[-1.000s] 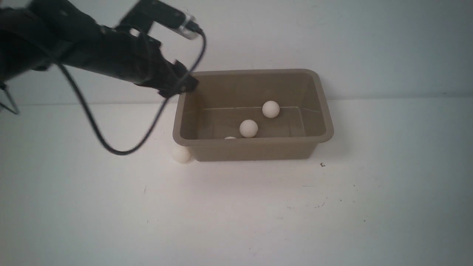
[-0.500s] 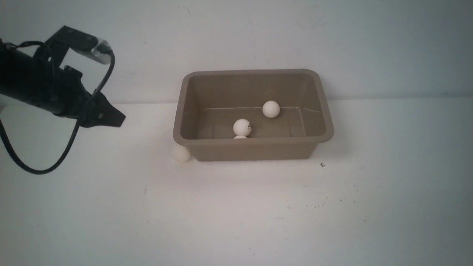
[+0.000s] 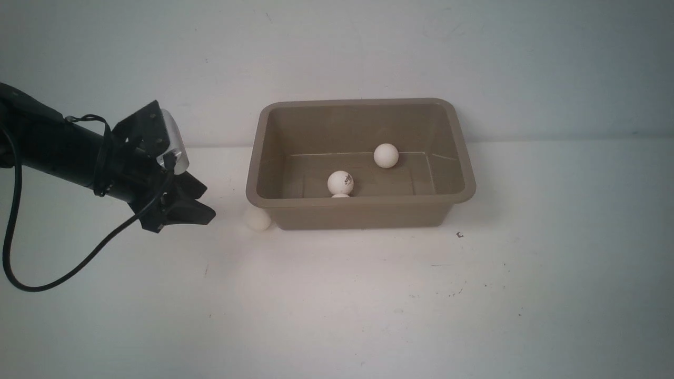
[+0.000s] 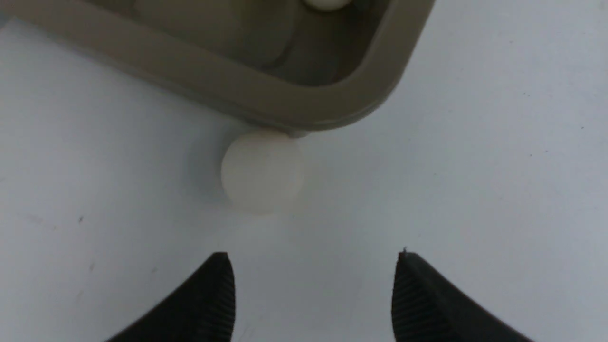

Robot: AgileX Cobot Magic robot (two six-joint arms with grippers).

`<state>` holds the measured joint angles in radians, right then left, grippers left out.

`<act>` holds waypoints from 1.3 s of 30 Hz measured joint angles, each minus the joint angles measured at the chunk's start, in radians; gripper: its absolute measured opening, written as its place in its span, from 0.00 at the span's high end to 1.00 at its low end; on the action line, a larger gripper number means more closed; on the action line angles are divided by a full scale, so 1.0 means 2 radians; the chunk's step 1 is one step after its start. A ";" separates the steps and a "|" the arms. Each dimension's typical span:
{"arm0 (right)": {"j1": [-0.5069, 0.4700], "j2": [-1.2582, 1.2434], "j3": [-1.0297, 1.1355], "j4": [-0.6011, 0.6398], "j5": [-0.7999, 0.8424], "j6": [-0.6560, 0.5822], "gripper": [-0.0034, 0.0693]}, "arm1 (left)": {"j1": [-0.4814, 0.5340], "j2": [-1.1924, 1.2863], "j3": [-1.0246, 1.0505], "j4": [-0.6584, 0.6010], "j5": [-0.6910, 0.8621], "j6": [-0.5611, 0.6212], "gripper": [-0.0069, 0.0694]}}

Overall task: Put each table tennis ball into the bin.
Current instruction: Use the left arm to clamp the table tennis ball closest to it

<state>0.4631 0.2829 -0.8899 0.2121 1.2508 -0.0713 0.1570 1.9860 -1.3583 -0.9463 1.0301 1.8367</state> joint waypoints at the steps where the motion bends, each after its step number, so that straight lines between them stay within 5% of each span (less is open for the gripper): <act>1: 0.000 0.000 0.000 0.000 0.000 0.000 0.98 | 0.000 0.003 0.000 -0.008 0.004 0.017 0.38; 17: 0.000 0.000 0.000 0.006 0.001 0.000 0.98 | 0.000 0.055 0.000 -0.066 0.006 0.144 0.37; 24: 0.000 0.000 0.000 0.018 0.001 0.000 0.98 | -0.001 0.085 0.000 -0.144 -0.012 0.211 0.37; 39: 0.000 0.000 0.000 0.022 -0.002 0.000 0.98 | -0.026 0.115 0.000 -0.187 -0.052 0.240 0.37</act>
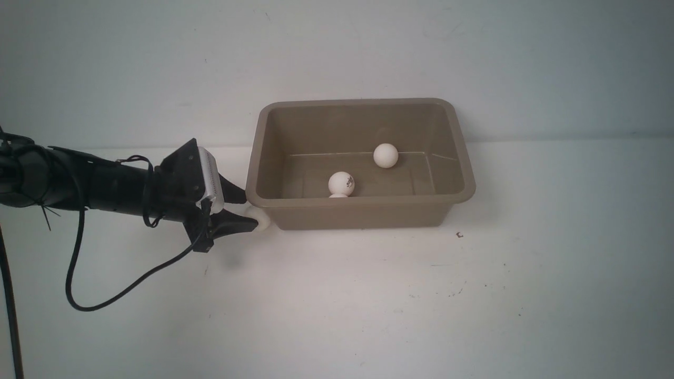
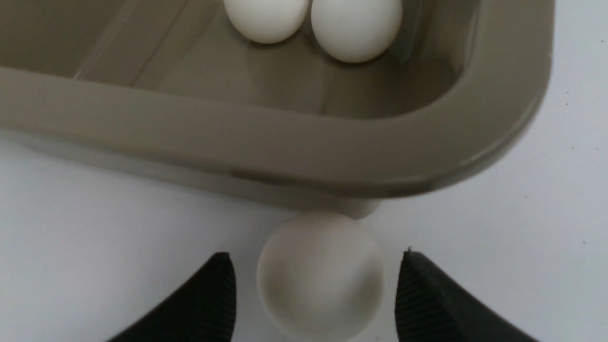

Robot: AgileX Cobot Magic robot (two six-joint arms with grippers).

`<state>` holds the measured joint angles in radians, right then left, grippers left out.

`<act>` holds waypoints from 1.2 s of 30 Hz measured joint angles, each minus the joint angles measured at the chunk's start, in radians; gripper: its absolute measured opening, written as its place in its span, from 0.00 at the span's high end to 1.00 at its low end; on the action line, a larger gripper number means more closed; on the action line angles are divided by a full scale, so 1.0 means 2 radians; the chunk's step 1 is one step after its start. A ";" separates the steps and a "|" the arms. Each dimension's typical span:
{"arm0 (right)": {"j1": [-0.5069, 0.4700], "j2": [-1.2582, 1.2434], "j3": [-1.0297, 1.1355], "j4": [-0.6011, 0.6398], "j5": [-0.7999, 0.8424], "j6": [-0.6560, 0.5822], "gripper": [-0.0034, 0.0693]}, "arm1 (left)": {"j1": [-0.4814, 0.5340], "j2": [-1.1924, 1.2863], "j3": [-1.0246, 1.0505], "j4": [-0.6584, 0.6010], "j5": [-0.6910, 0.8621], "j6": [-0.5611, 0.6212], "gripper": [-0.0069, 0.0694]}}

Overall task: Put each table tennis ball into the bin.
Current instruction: Use the left arm to clamp the table tennis ball closest to it

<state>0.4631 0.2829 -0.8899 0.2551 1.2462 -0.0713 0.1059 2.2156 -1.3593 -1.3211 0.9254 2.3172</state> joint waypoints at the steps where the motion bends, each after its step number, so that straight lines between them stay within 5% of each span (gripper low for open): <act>1: 0.000 0.000 0.000 0.000 0.000 0.000 0.98 | -0.001 0.001 0.000 -0.001 0.000 0.000 0.37; 16: 0.000 0.000 0.000 0.000 0.000 0.000 0.98 | -0.015 0.023 0.000 -0.032 -0.011 0.005 0.37; 22: 0.000 0.000 0.000 0.000 -0.006 0.000 0.98 | -0.018 0.029 0.000 -0.107 -0.058 -0.011 0.45; 26: 0.000 0.000 0.000 0.000 -0.012 0.000 0.98 | -0.002 0.017 0.000 -0.122 -0.102 -0.056 0.45; 30: 0.000 0.000 0.000 0.000 -0.023 0.000 0.98 | 0.036 -0.012 0.000 -0.067 -0.129 -0.133 0.45; 36: 0.000 0.000 0.000 -0.004 -0.041 0.000 0.98 | 0.100 -0.080 0.000 -0.032 -0.077 -0.229 0.45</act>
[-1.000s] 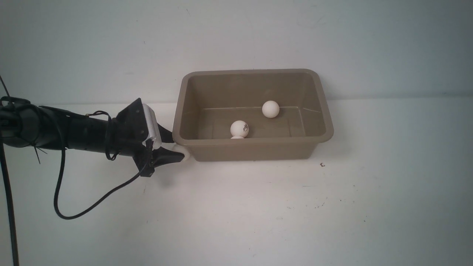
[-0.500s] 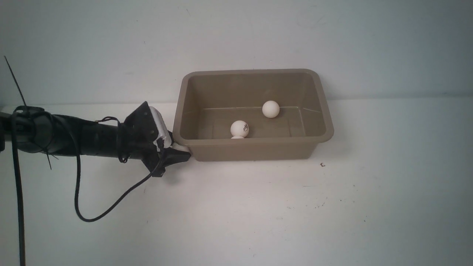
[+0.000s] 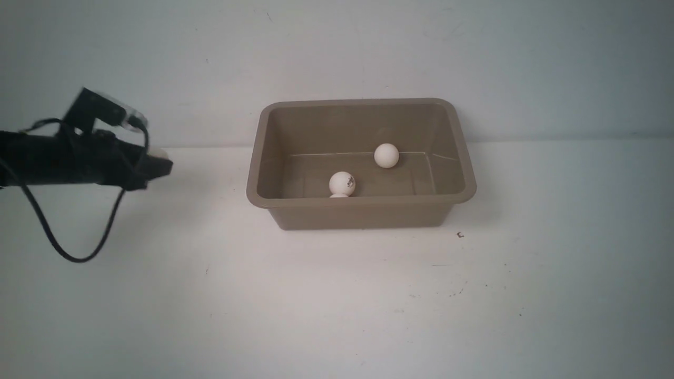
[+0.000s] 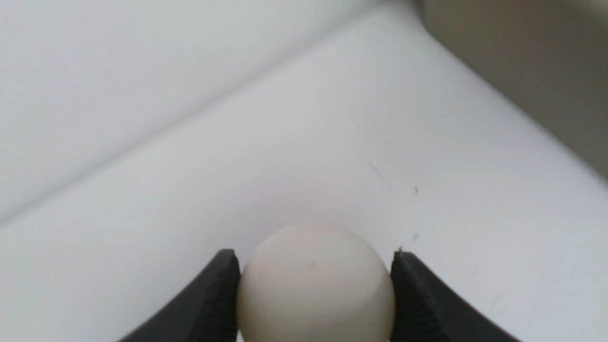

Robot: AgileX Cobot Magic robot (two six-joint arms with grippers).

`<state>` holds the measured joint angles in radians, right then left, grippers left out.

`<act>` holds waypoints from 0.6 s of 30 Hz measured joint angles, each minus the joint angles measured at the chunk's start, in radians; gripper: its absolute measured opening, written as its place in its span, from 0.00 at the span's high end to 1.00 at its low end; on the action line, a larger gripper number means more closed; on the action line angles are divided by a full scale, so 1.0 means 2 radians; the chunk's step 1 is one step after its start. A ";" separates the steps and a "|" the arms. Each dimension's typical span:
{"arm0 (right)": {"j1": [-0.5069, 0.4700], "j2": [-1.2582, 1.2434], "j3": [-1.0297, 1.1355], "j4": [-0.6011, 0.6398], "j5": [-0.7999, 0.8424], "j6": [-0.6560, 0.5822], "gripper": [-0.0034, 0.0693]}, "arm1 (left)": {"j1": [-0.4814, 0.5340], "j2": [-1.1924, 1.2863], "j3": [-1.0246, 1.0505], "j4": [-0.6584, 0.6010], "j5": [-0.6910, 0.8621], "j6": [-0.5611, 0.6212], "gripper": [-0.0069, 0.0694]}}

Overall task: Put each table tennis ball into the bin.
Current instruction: Use the left arm to clamp the table tennis ball closest to it, then use the left arm to put the table tennis ball into the box

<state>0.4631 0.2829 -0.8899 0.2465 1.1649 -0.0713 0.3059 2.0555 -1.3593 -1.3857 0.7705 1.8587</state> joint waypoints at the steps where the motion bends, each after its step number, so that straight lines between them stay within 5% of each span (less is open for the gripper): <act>1: 0.000 0.000 0.000 0.000 -0.003 0.000 0.98 | 0.001 -0.011 0.000 -0.005 0.022 -0.001 0.45; 4: 0.000 0.000 0.000 -0.002 -0.008 0.000 0.98 | -0.021 -0.055 0.000 -0.017 0.093 0.002 0.45; 9: 0.000 0.000 0.000 -0.007 -0.008 0.000 0.98 | -0.106 -0.083 0.000 -0.019 0.082 -0.012 0.45; 12: 0.000 0.000 0.000 -0.007 -0.008 0.000 0.98 | -0.156 -0.083 0.000 -0.018 0.035 -0.015 0.45; 18: 0.000 0.000 0.000 0.003 -0.008 0.000 0.98 | -0.255 -0.066 0.000 -0.042 -0.179 0.035 0.45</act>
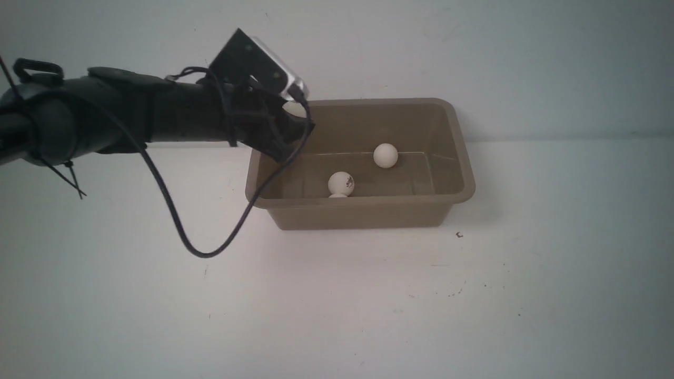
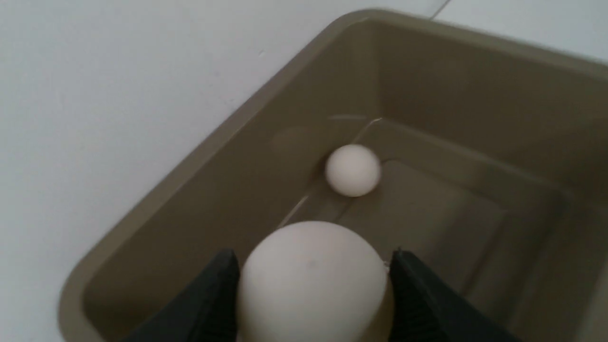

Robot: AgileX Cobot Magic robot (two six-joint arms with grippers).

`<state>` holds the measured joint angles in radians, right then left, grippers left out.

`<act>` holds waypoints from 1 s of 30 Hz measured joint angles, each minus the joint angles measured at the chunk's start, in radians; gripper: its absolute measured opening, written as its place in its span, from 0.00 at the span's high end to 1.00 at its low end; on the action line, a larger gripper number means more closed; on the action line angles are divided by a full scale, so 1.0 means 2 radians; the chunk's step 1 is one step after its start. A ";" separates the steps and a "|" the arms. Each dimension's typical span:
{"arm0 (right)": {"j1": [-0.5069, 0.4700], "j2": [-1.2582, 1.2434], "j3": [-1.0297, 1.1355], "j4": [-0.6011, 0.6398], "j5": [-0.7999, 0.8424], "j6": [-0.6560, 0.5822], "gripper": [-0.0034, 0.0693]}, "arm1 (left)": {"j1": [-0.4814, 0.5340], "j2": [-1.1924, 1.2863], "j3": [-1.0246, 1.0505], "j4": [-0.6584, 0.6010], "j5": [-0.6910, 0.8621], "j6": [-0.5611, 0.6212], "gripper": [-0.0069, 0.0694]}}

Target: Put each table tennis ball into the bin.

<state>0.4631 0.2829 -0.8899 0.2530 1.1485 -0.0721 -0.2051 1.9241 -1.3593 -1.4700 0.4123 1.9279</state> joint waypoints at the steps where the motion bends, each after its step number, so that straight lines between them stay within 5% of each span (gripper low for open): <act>1: 0.000 0.000 0.000 0.003 0.000 0.000 0.98 | -0.002 0.002 0.000 -0.007 -0.006 0.005 0.45; 7: 0.000 0.000 0.000 0.020 0.000 0.000 0.98 | -0.007 0.029 0.000 -0.084 -0.038 0.030 0.43; 13: 0.000 0.000 0.000 0.033 0.012 0.000 0.98 | -0.007 0.040 0.000 -0.115 -0.038 0.028 0.19; 17: 0.000 0.000 0.000 0.036 0.016 0.000 0.98 | -0.007 0.033 0.001 -0.116 -0.036 -0.009 0.15; 23: 0.000 0.000 0.000 0.022 0.018 -0.027 0.98 | -0.007 -0.053 0.004 -0.100 0.007 -0.044 0.48; 26: 0.000 0.000 0.000 -0.001 0.018 -0.042 0.98 | -0.007 -0.142 0.006 -0.010 0.037 -0.090 0.77; 30: 0.000 0.000 0.000 -0.038 0.018 -0.048 0.98 | -0.008 -0.246 0.039 0.119 0.057 -0.188 0.90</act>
<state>0.4631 0.2829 -0.8899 0.1772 1.1852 -0.1682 -0.2206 1.4320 -1.2806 -1.2326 0.5260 1.5513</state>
